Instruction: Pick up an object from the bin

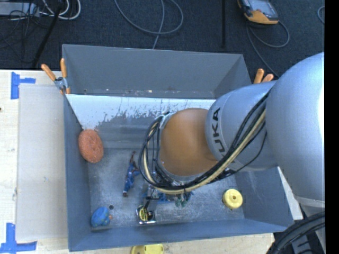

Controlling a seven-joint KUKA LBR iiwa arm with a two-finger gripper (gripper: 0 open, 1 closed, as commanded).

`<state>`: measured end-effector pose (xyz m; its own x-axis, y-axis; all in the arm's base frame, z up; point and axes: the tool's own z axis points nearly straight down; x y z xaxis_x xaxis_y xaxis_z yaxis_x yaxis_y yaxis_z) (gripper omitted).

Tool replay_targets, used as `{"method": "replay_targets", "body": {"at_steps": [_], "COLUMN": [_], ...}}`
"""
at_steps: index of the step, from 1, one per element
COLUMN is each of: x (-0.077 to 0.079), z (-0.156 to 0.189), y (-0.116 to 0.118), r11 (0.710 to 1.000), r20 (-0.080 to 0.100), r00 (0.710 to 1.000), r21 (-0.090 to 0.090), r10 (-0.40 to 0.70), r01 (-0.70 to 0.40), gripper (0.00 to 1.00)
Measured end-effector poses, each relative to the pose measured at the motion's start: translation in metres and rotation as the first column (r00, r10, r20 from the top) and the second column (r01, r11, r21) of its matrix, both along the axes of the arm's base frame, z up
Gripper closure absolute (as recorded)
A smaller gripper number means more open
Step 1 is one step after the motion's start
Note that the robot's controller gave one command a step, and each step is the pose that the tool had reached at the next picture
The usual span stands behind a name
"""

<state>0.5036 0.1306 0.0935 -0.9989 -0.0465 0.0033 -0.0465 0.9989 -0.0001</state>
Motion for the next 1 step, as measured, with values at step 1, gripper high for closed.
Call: {"method": "replay_targets", "body": {"at_steps": [1], "x": [0.0], "z": [0.0], "y": [-0.0001], "r11": [1.0], "r20": [0.0], "r00": [1.0], "r21": [0.0], "r10": [0.0], "r01": [0.0], "gripper": [1.0]}}
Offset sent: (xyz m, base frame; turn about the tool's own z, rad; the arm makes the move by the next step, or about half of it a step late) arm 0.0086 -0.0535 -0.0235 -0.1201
